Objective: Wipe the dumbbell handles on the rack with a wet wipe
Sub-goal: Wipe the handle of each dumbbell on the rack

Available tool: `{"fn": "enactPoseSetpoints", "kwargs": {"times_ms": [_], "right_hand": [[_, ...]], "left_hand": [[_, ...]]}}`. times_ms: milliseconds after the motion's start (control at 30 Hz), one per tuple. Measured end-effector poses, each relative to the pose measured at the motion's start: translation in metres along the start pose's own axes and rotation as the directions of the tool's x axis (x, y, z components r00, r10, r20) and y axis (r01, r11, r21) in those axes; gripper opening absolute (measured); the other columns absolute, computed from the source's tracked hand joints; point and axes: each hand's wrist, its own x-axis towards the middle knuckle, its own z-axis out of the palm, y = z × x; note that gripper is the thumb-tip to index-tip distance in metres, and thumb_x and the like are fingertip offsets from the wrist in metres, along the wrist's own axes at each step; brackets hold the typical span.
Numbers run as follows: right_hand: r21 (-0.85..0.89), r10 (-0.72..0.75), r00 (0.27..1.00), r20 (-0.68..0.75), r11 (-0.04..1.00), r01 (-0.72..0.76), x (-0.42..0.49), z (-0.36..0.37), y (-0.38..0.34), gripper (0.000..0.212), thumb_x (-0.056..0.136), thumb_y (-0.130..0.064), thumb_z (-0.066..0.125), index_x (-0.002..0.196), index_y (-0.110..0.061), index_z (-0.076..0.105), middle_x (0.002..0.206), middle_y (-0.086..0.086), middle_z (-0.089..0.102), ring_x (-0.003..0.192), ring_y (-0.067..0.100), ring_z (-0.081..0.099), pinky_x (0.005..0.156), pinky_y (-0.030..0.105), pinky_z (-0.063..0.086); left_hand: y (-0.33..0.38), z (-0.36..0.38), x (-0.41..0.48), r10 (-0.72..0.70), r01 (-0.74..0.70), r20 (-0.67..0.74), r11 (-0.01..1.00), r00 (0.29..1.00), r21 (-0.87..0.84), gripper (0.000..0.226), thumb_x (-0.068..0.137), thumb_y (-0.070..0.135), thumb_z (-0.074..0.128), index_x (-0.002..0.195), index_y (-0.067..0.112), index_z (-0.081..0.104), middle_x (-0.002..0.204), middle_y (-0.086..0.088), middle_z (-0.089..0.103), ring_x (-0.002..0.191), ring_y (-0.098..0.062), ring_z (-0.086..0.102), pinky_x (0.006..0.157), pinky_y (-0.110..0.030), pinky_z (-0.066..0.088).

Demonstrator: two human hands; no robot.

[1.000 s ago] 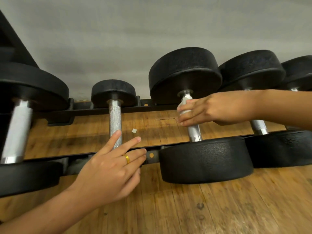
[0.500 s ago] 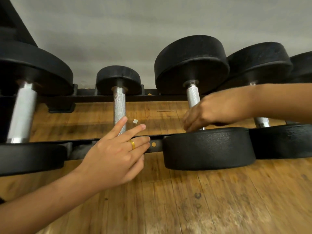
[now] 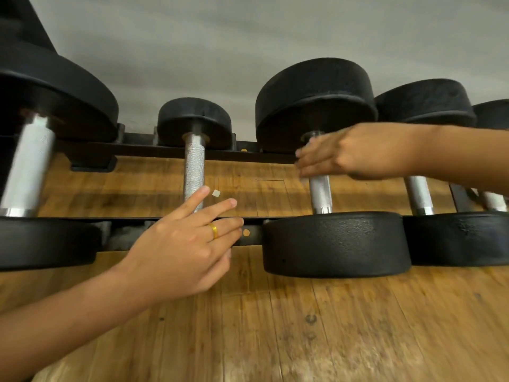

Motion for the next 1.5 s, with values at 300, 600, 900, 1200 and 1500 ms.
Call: {"fn": "enactPoseSetpoints", "kwargs": {"times_ms": [300, 600, 900, 1200, 1500], "right_hand": [[-0.098, -0.162, 0.985, -0.066, 0.983, 0.156, 0.002, 0.020, -0.004, 0.056, 0.081, 0.003, 0.059, 0.134, -0.014, 0.062, 0.138, 0.008, 0.062, 0.133, 0.025, 0.054, 0.105, 0.043, 0.049], [0.007, -0.261, 0.965, -0.017, 0.965, 0.261, 0.003, 0.021, -0.017, 0.047, 0.086, -0.005, 0.064, 0.132, -0.015, 0.065, 0.136, 0.005, 0.063, 0.133, 0.020, 0.053, 0.111, 0.040, 0.042], [0.059, -0.210, 0.978, 0.006, 0.976, 0.209, -0.001, 0.022, -0.016, 0.053, 0.089, -0.003, 0.066, 0.139, -0.020, 0.059, 0.146, -0.001, 0.055, 0.141, 0.013, 0.043, 0.114, 0.043, 0.041], [-0.047, -0.026, 0.992, -0.123, 0.999, 0.021, -0.003, 0.008, 0.010, 0.065, 0.077, 0.010, 0.060, 0.139, -0.012, 0.057, 0.143, 0.011, 0.057, 0.138, 0.027, 0.048, 0.105, 0.051, 0.049], [0.086, -0.065, 0.990, -0.125, 0.993, 0.076, -0.014, 0.032, 0.009, 0.060, 0.088, 0.003, 0.048, 0.145, -0.016, 0.052, 0.151, 0.005, 0.048, 0.146, 0.019, 0.035, 0.120, 0.044, 0.033]], "left_hand": [[-0.001, 0.001, -0.004, 0.013, -0.014, -0.028, 1.000, 1.000, -0.015, 0.038, 0.098, 0.032, 0.052, 0.121, 0.014, 0.076, 0.126, -0.003, 0.073, 0.132, -0.022, 0.060, 0.111, -0.045, 0.042], [-0.001, 0.002, -0.004, 0.020, -0.021, -0.042, 1.000, 0.999, -0.021, 0.038, 0.099, 0.031, 0.050, 0.122, 0.014, 0.075, 0.128, -0.002, 0.072, 0.132, -0.021, 0.059, 0.105, -0.041, 0.049], [-0.002, 0.003, -0.005, 0.013, -0.013, -0.005, 1.000, 1.000, -0.023, 0.039, 0.100, 0.033, 0.050, 0.125, 0.015, 0.074, 0.130, -0.002, 0.071, 0.135, -0.021, 0.057, 0.112, -0.042, 0.041], [0.000, 0.000, -0.003, 0.003, -0.003, 0.001, 1.000, 1.000, -0.024, 0.040, 0.099, 0.033, 0.049, 0.123, 0.014, 0.075, 0.128, -0.003, 0.072, 0.133, -0.022, 0.059, 0.111, -0.042, 0.038], [0.000, 0.001, -0.003, -0.003, 0.002, -0.016, 1.000, 1.000, -0.021, 0.038, 0.098, 0.031, 0.051, 0.121, 0.013, 0.076, 0.127, -0.003, 0.073, 0.133, -0.023, 0.058, 0.109, -0.043, 0.042]]}}
